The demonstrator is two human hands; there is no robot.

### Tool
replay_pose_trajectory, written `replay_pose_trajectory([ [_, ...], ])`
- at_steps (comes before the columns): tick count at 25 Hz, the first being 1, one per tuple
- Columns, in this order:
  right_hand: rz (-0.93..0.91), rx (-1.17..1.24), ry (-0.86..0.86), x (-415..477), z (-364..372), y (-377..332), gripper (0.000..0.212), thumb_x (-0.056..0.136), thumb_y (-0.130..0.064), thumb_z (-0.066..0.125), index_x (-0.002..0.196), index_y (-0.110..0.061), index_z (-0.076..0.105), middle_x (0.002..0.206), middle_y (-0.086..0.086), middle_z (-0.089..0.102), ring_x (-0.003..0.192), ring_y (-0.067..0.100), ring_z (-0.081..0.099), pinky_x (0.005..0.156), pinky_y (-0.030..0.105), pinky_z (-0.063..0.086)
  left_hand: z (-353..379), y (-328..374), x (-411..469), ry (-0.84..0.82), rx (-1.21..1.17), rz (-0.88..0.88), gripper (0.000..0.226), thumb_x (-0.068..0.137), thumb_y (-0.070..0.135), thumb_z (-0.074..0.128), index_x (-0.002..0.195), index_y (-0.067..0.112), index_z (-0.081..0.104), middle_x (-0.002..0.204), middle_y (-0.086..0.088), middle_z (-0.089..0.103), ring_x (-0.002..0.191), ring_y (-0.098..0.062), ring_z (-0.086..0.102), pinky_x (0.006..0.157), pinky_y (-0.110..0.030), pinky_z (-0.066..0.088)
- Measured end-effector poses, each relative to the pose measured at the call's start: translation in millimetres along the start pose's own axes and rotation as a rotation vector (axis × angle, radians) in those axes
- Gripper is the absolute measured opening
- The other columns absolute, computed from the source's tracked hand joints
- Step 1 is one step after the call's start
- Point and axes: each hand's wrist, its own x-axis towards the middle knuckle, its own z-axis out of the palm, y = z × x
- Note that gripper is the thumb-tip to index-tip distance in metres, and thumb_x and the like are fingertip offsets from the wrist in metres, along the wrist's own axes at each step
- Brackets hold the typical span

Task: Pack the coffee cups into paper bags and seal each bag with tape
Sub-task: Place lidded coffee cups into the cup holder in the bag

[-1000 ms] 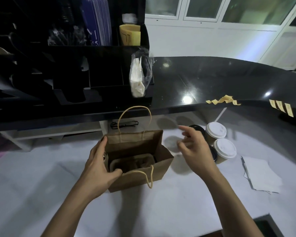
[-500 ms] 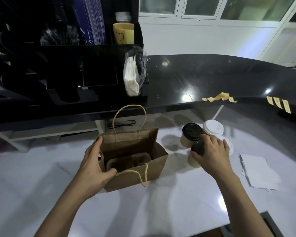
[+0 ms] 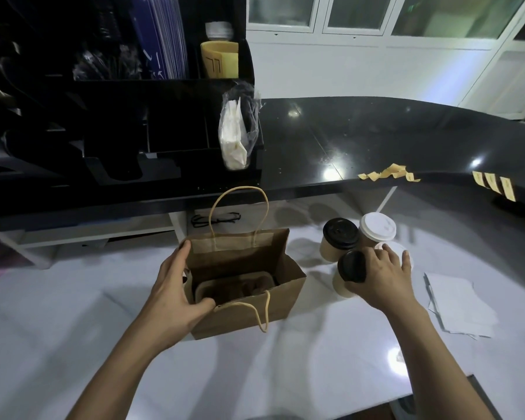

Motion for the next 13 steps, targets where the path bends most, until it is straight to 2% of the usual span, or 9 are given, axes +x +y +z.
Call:
replay_pose_trajectory([
  [3, -0.017, 0.023, 0.001, 0.5, 0.6, 0.4, 0.069, 0.073, -0.056, 0.073, 0.127, -0.021, 0.050, 0.120, 0.005, 0.064, 0.133, 0.029, 0.048, 0.123, 0.051, 0.011, 1.2, 0.2, 1.9, -0.001, 0.009, 0.000, 0.108, 0.083, 0.022, 0.079, 0.158, 0.042, 0.005, 0.164, 0.013, 0.008, 0.144, -0.025, 0.032, 0.106, -0.044, 0.045],
  [5, -0.021, 0.037, -0.006, -1.8, -1.1, 0.1, 0.068, 0.071, -0.057, 0.073, 0.125, -0.022, 0.051, 0.112, 0.004, 0.065, 0.122, 0.028, 0.054, 0.122, 0.050, 0.014, 1.7, -0.1, 2.2, -0.002, 0.010, -0.004, 0.108, 0.083, 0.022, 0.079, 0.158, 0.042, 0.005, 0.164, 0.012, 0.008, 0.144, -0.025, 0.033, 0.107, -0.044, 0.046],
  [9, -0.004, 0.142, 0.000, -11.6, -21.7, -7.6, 0.067, 0.072, -0.056, 0.074, 0.128, -0.028, 0.051, 0.115, 0.004, 0.061, 0.117, 0.029, 0.054, 0.119, 0.054, 0.018, 1.5, -0.1, 2.5, -0.004, 0.005, -0.004, 0.108, 0.082, 0.022, 0.080, 0.158, 0.041, 0.005, 0.163, 0.013, 0.009, 0.144, -0.025, 0.033, 0.108, -0.045, 0.046],
  [13, -0.038, 0.394, 0.071, -23.5, -74.2, -30.7, 0.071, 0.074, -0.049, 0.078, 0.135, -0.035, 0.046, 0.125, 0.006, 0.052, 0.117, 0.031, 0.051, 0.108, 0.051, 0.038, 1.3, 0.0, 1.9, -0.014, -0.013, -0.005, 0.110, 0.081, 0.020, 0.079, 0.158, 0.042, 0.004, 0.162, 0.016, 0.010, 0.143, -0.024, 0.033, 0.109, -0.046, 0.046],
])
